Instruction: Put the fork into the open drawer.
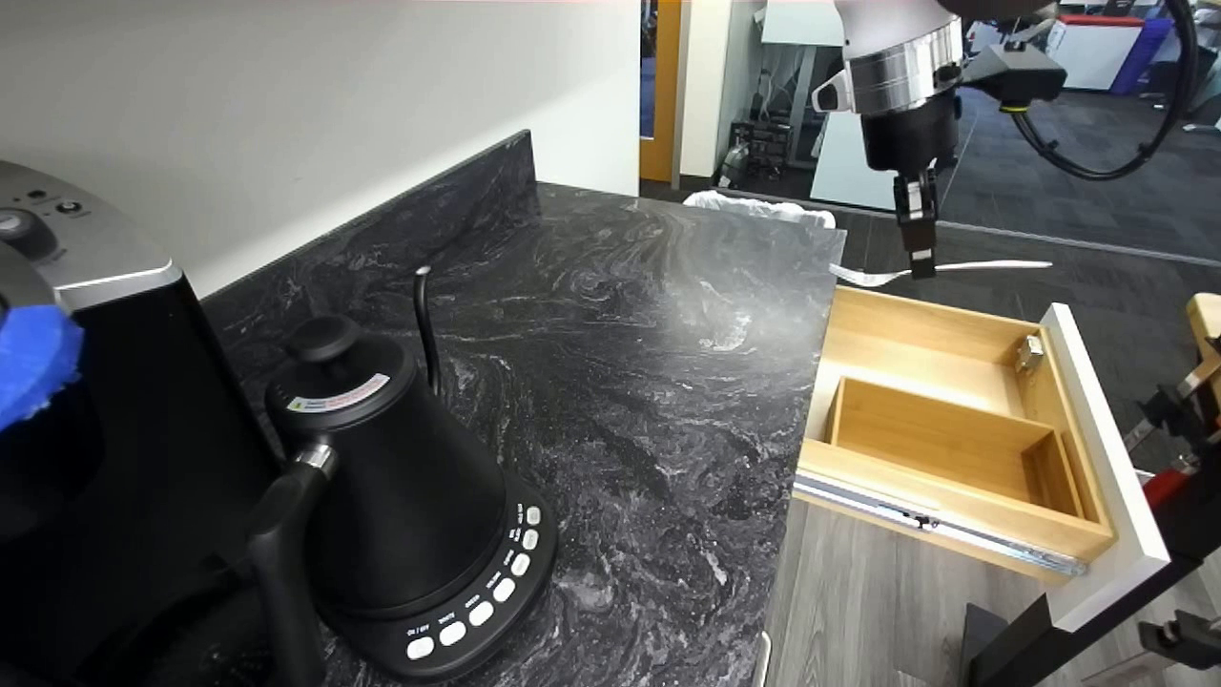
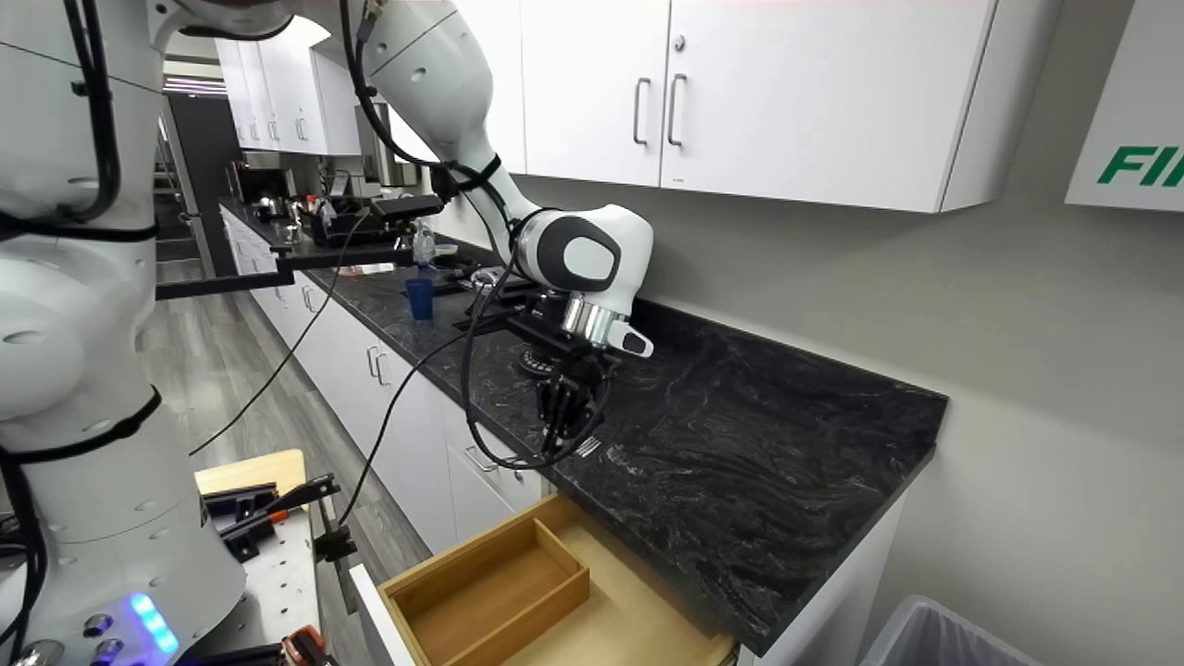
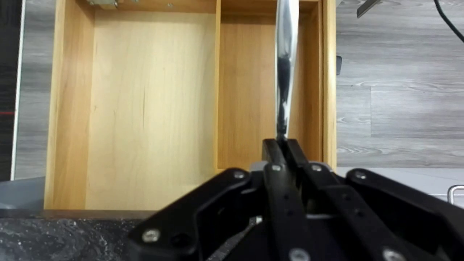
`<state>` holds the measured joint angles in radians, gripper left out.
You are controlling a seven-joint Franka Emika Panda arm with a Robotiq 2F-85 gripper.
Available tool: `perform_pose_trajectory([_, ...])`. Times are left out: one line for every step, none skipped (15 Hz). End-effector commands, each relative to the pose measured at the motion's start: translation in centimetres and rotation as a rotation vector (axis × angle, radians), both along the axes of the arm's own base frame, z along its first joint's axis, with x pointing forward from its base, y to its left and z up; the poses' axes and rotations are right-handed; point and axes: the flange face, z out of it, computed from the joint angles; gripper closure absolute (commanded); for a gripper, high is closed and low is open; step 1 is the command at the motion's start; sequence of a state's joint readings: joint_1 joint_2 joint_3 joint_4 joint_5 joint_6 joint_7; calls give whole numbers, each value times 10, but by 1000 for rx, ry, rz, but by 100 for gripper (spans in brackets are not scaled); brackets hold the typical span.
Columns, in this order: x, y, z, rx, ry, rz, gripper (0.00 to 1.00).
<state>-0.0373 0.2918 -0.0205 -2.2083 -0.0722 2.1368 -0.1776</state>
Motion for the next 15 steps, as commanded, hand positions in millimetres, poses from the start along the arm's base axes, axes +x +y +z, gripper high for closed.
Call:
perform_pose_trajectory([-16, -4, -6, 55, -82, 22, 95])
perform_pose_trajectory([-18, -5, -9, 63, -94, 24, 95])
perform_pose_trajectory([-21, -6, -11, 67, -103, 33, 95])
perform_pose_trajectory([-24, -6, -11, 69, -111, 39, 95])
perform_pose_trajectory([-29, -8, -10, 71, -118, 46, 95])
perform_pose_trajectory([-33, -9, -9, 72, -124, 53, 95])
perform_pose_trajectory([-37, -11, -9, 74, -125, 57, 95])
perform_pose_trajectory([-41, -12, -7, 77, -126, 59, 95])
perform_pose_trajectory([-45, -14, -5, 78, -128, 61, 95])
perform_pose_trajectory([-50, -16, -2, 80, -130, 61, 95])
perform_pose_trajectory([-53, -17, 1, 82, -131, 60, 95])
perform_pose_trajectory([-58, -18, 5, 81, -137, 58, 95])
perform_pose_trajectory([-60, -18, 7, 81, -143, 61, 95])
perform_pose_trajectory([-60, -17, 7, 80, -146, 64, 95])
perform_pose_trajectory([-62, -15, 8, 86, -146, 66, 95])
